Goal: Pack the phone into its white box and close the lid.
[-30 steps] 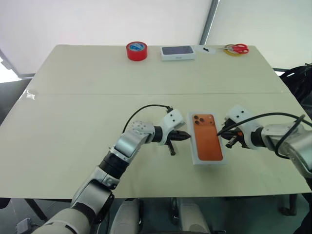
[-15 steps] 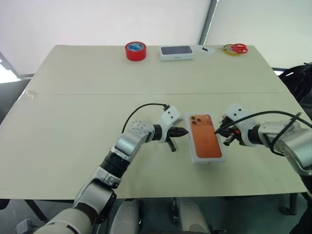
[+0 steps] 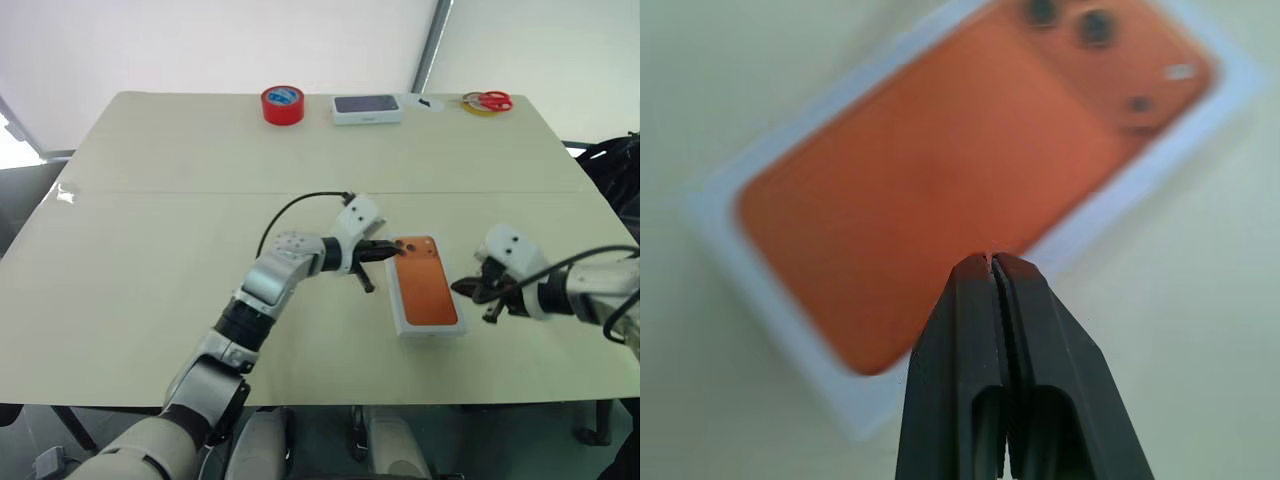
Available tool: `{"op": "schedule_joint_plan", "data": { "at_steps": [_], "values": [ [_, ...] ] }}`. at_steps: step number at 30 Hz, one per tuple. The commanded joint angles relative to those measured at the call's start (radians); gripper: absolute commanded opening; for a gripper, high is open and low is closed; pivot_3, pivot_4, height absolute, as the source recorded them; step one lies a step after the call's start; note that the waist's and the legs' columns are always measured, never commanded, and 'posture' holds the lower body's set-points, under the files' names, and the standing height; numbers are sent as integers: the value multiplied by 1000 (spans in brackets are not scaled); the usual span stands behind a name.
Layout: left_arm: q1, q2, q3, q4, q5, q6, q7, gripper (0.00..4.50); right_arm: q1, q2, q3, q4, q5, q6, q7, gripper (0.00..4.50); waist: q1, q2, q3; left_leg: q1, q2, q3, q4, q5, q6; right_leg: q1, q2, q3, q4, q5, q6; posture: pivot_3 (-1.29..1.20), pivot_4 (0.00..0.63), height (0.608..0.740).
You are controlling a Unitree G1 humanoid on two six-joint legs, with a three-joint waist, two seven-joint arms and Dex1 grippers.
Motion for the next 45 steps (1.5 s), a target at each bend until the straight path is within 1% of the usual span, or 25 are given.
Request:
{"op": "schedule_joint_plan", "data": {
  "at_steps": [1, 7, 10, 12, 14, 17, 20, 22, 25, 27, 31, 34, 39, 45],
  "values": [
    [-19, -5, -57, 41, 49, -40, -9, 0, 29, 18, -10, -52, 6, 13, -28, 67, -4, 0, 0, 0, 0, 0, 0, 0, 0, 0, 0, 0, 0, 0, 0, 0, 150, 732],
    [3, 18, -90, 35, 86, -46, -27, 0, 73, 48, 8, -55, -12, 7, -78, 67, -3, -1, -1, 1, 1, 0, 0, 0, 0, 0, 1, 0, 0, -1, -2, 0, 150, 732],
    [13, 43, -43, 11, 76, -42, -14, 0, 50, 60, -18, -39, -14, -10, -90, 67, -4, -1, -1, 1, 1, 0, 0, 0, 0, 0, 1, 0, 0, -2, -3, 0, 150, 732],
    [20, 72, 7, -23, 62, -51, 2, 0, 21, 84, -44, -10, -33, -62, -112, 67, -4, -1, -1, 1, 1, 0, 0, 0, 0, 0, 1, 0, 0, -2, -3, 0, 150, 732],
    [37, 115, 87, -84, 29, -48, 21, 0, -15, 136, -91, 49, -58, -162, -149, 67, -6, -1, -1, 1, 1, 0, 0, 0, 0, 0, 1, 0, 0, -1, -2, 0, 150, 732],
    [93, 208, 216, -205, -23, -13, 40, 0, -56, 184, -131, 167, -114, -300, -189, 67, -5, 0, -1, 1, 1, 0, -1, 0, 0, -1, 1, 0, 1, 0, 0, 0, 150, 732],
    [211, 342, 347, -347, -71, 28, 31, 0, -102, 231, -169, 317, -109, -384, -187, 67, -6, 0, -1, 1, 1, 0, -1, 0, 0, -2, 1, 0, 1, 0, 0, 0, 150, 732],
    [291, 421, 414, -424, -94, 57, 29, 0, -130, 271, -196, 384, -82, -404, -184, 67, -7, 0, -1, 1, 2, 1, -2, 0, 0, -1, 1, 1, 1, 0, 0, 0, 150, 732],
    [413, 511, 522, -508, -127, 90, 38, 0, -145, 298, -211, 466, -67, -444, -145, 67, -2, 1, -1, 1, 1, 1, -1, 0, 0, -1, 0, 1, 1, 0, 0, 0, 150, 732],
    [475, 548, 598, -542, -153, 110, 52, 0, -154, 301, -206, 503, -66, -460, -124, 67, -2, 0, -1, 1, 1, 0, -1, 0, 0, -1, 0, 0, 1, 0, -1, 0, 150, 732],
    [564, 582, 714, -560, -184, 131, 96, 0, -166, 298, -182, 529, -57, -481, -62, 67, -4, 0, -1, 1, 1, 0, 0, 0, 0, 0, -1, 0, 1, -1, -3, 0, 150, 732],
    [608, 593, 755, -568, -190, 134, 123, 0, -167, 299, -159, 536, -68, -490, -31, 67, -6, 0, -1, 2, 1, 0, -1, 0, 0, 0, 0, 0, 1, -1, -2, 0, 150, 732],
    [651, 606, 786, -584, -210, 146, 149, 0, -160, 310, -120, 529, -85, -497, -17, 67, -4, 0, -1, 2, 1, 1, -1, 0, 0, 0, 0, 0, 1, -1, -2, 0, 150, 732],
    [663, 620, 787, -586, -230, 161, 165, 0, -163, 322, -119, 513, -79, -490, -20, 67, -4, 0, -1, 2, 1, 1, -1, 0, 0, 0, 0, 0, 1, -1, -2, 0, 150, 732]
  ]
}}
